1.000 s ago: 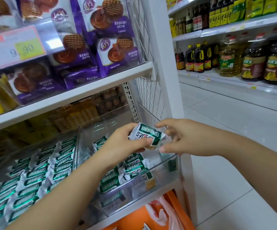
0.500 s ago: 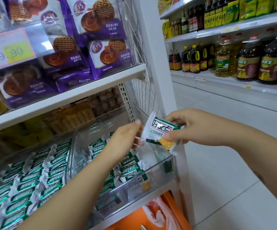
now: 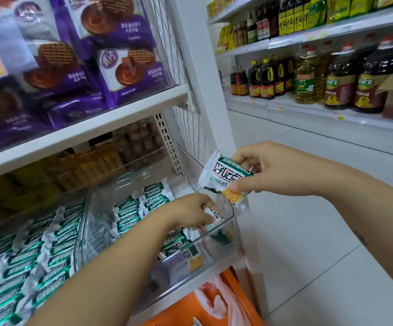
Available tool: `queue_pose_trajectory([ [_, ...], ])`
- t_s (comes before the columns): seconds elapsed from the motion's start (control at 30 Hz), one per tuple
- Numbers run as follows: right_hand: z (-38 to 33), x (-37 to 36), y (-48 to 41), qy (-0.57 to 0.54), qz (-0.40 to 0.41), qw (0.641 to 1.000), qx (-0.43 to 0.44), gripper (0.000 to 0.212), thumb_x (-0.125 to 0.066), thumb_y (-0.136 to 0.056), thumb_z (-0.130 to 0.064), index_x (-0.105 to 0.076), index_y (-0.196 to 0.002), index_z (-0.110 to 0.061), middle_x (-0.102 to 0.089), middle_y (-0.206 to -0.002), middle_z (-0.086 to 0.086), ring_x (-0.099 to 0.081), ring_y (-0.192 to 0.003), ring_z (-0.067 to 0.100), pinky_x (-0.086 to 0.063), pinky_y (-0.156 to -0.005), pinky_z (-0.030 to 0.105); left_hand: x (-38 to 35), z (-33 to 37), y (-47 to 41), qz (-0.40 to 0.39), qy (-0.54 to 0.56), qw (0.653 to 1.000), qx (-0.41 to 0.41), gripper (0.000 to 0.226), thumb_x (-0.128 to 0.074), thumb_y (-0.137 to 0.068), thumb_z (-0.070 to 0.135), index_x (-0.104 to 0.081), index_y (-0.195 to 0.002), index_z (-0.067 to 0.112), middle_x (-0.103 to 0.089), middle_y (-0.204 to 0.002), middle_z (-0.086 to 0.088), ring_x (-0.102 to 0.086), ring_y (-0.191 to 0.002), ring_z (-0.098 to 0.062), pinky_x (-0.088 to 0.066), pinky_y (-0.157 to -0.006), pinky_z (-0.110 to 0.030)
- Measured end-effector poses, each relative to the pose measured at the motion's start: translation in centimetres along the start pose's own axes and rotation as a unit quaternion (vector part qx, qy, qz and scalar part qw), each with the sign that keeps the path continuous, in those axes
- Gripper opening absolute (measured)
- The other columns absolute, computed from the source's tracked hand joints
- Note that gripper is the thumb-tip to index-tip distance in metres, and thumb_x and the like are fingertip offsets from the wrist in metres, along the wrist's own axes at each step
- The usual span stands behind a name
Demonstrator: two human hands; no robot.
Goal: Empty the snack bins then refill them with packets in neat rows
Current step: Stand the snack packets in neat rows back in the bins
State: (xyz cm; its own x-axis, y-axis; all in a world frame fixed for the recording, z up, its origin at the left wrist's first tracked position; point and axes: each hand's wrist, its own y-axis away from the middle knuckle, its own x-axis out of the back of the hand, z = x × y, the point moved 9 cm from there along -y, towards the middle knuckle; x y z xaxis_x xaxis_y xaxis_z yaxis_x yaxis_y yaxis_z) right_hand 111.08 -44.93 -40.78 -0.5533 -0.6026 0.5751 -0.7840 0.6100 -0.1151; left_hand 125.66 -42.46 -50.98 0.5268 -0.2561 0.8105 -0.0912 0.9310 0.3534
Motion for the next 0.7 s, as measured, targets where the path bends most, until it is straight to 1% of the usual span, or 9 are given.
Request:
queue_pose_trajectory([
  [0.07, 0.0, 0.0, -0.1, 0.000, -0.001, 1.000, 0.002, 0.021, -0.075, -0.076, -0.029, -0.064, -0.095, -0.026, -0.072, -0.089, -0.005, -0.068, -0.078, 0.016, -0.054, -0.071, 0.035, 0.9, 0.1, 0.9, 0.019, 0.013, 1.000, -0.018, 0.012, -0.061, -0.091, 0.015, -0.058, -0.098, 0.024, -0.058, -0.110, -0.009, -0.066, -0.071, -0.012, -0.055, -0.084, -0.039],
  [0.17, 0.2, 0.0, -0.1, 0.006, -0.003, 1.000, 0.002, 0.023, -0.075, -0.077, -0.030, -0.063, -0.096, -0.026, -0.072, -0.090, -0.006, -0.068, -0.079, 0.016, -0.055, -0.073, 0.038, 3.1, 0.2, 3.0, 0.083, 0.046, 0.994, -0.055, 0.014, -0.066, -0.087, 0.019, -0.060, -0.083, 0.031, -0.059, -0.111, 0.012, -0.065, -0.090, -0.012, -0.050, -0.088, -0.035],
  [0.23, 0.3, 0.1, -0.1, 0.007, -0.002, 1.000, 0.002, 0.024, -0.075, -0.076, -0.030, -0.063, -0.097, -0.026, -0.072, -0.090, -0.006, -0.069, -0.079, 0.017, -0.055, -0.073, 0.039, 4.0, -0.6, 4.5, 0.116, 0.142, 0.981, -0.070, 0.018, -0.065, -0.088, 0.010, -0.060, -0.077, 0.023, -0.062, -0.111, 0.013, -0.065, -0.096, -0.004, -0.052, -0.091, -0.035],
  [0.33, 0.1, 0.0, 0.0, 0.004, -0.001, 1.000, 0.001, 0.024, -0.075, -0.076, -0.030, -0.064, -0.096, -0.026, -0.072, -0.089, -0.005, -0.068, -0.076, 0.015, -0.054, -0.069, 0.032, 4.1, -2.3, 6.4, 0.132, 0.283, 0.948, -0.063, 0.024, -0.056, -0.089, -0.008, -0.052, -0.074, 0.010, -0.058, -0.072, 0.009, -0.061, -0.064, 0.000, -0.056, -0.075, -0.023],
  [0.43, -0.1, -0.4, 0.1, 0.001, -0.005, 1.000, 0.002, 0.022, -0.075, -0.077, -0.028, -0.064, -0.096, -0.026, -0.072, -0.090, -0.005, -0.065, -0.071, 0.009, -0.051, -0.064, 0.025, 3.7, -3.6, 7.5, 0.135, 0.260, 0.954, -0.069, 0.026, -0.054, -0.087, -0.012, -0.051, -0.074, 0.010, -0.050, -0.058, 0.007, -0.052, -0.054, -0.003, -0.050, -0.066, -0.021],
  [0.5, -0.3, -0.7, 0.1, 0.003, -0.010, 1.000, 0.002, 0.022, -0.075, -0.078, -0.027, -0.064, -0.096, -0.026, -0.072, -0.090, -0.005, -0.066, -0.072, 0.010, -0.051, -0.066, 0.026, 3.0, -3.4, 8.1, 0.109, 0.236, 0.962, -0.079, 0.017, -0.058, -0.081, -0.005, -0.053, -0.077, 0.011, -0.051, -0.059, 0.009, -0.049, -0.054, -0.004, -0.043, -0.063, -0.021],
  [0.57, -0.3, -0.9, 0.0, 0.006, -0.011, 1.000, 0.001, 0.021, -0.076, -0.077, -0.026, -0.063, -0.095, -0.026, -0.072, -0.090, -0.005, -0.067, -0.076, 0.014, -0.052, -0.068, 0.030, 1.9, -3.1, 8.4, 0.076, 0.217, 0.970, -0.074, 0.010, -0.061, -0.070, 0.014, -0.056, -0.079, 0.015, -0.051, -0.062, 0.007, -0.045, -0.056, -0.007, -0.038, -0.059, -0.023],
  [0.67, -0.3, -0.9, 0.0, 0.003, -0.011, 1.000, 0.000, 0.022, -0.076, -0.076, -0.027, -0.063, -0.094, -0.026, -0.072, -0.089, -0.005, -0.067, -0.076, 0.014, -0.051, -0.068, 0.030, 1.0, -2.9, 8.3, 0.079, 0.109, 0.989, -0.069, 0.025, -0.069, -0.068, 0.048, -0.058, -0.074, 0.027, -0.053, -0.067, 0.001, -0.043, -0.059, -0.010, -0.032, -0.057, -0.025],
  [0.7, -0.3, -0.9, -0.1, 0.002, -0.011, 1.000, 0.001, 0.022, -0.077, -0.076, -0.028, -0.064, -0.094, -0.026, -0.072, -0.089, -0.005, -0.067, -0.077, 0.015, -0.051, -0.068, 0.031, 1.1, -2.9, 8.2, 0.092, 0.091, 0.989, -0.075, 0.027, -0.072, -0.073, 0.050, -0.058, -0.073, 0.027, -0.053, -0.067, 0.002, -0.043, -0.059, -0.010, -0.032, -0.057, -0.025],
])
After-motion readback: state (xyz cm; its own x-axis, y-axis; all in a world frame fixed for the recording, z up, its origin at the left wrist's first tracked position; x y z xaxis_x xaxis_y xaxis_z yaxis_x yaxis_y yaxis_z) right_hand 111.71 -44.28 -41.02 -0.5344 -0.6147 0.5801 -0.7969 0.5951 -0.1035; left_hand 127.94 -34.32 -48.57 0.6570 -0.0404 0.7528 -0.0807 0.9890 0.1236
